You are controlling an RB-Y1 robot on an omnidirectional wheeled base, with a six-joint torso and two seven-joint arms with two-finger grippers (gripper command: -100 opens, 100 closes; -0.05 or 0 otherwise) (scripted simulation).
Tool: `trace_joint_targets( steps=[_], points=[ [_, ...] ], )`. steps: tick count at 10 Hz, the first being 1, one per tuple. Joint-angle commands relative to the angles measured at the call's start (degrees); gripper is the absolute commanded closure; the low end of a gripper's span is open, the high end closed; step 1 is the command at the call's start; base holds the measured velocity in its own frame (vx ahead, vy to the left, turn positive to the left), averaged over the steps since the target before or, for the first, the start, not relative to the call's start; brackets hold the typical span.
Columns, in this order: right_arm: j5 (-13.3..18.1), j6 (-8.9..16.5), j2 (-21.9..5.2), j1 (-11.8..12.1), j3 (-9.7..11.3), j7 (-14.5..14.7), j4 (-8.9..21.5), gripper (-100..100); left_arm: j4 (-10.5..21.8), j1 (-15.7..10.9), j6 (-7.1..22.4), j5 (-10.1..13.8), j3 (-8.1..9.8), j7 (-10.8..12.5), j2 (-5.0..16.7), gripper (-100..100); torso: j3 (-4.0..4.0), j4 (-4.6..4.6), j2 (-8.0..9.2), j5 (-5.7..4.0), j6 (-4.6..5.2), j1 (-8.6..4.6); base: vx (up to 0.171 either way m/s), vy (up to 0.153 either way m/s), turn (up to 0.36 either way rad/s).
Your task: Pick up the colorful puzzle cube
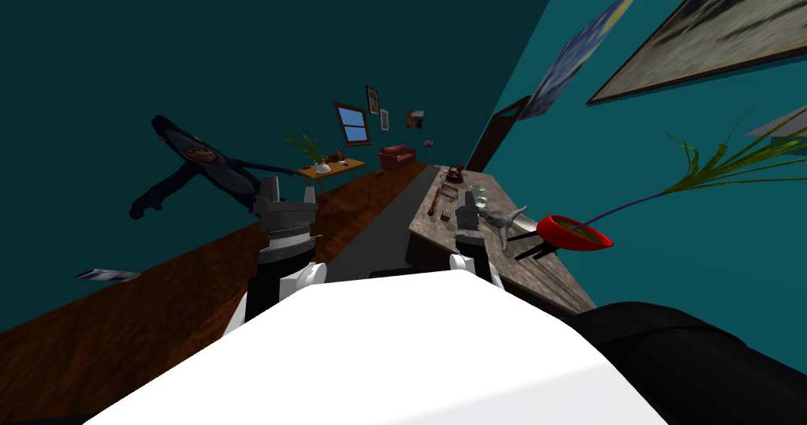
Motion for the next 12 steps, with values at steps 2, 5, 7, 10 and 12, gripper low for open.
trace_joint_targets(
  steps=[2, 5, 7, 10, 12],
  points=[
    [-0.6, 1.12, -3.46, -0.68, -0.99, -1.39, -0.4, -100, 0.0, 0.0, 0.0, 0.0, 0.0, 0.0, 0.0, 0, 0.02, 0.01, 0.04, 0.02, 0.0, 0.13, -0.019, 0.068, 0.004],
    [-2.21, 4.19, -8.3, -2.13, -3.24, -4.62, -0.96, -100, 0.0, 0.0, 0.0, 0.0, -0.01, 0.0, -0.01, 0, -0.04, -0.01, -0.07, 0.12, -0.01, 0.52, 0.028, 0.14, -0.006],
    [-3.88, 7.45, -11.2, -3.31, -5.26, -7.6, -1.14, -100, 0.0, 0.01, 0.0, 0.0, -0.01, 0.0, -0.01, 0, -0.16, -0.06, -0.29, 0.12, 0.0, 0.5, 0.102, 0.13, -0.026],
    [-6.0, 11.67, -13.68, -4.54, -7.61, -11.12, -0.99, -100, -0.01, 0.01, 0.0, 0.0, -0.01, 0.0, -0.01, 0, -0.28, -0.11, -0.49, 0.15, 0.0, 0.66, 0.118, 0.161, -0.038],
    [-7.22, 14.16, -14.76, -5.14, -8.86, -13.04, -0.76, -100, -0.01, 0.01, 0.0, 0.0, -0.01, 0.0, -0.01, 0, -0.27, -0.11, -0.45, 0.11, 0.0, 0.48, 0.091, 0.112, -0.035]
  ],
)
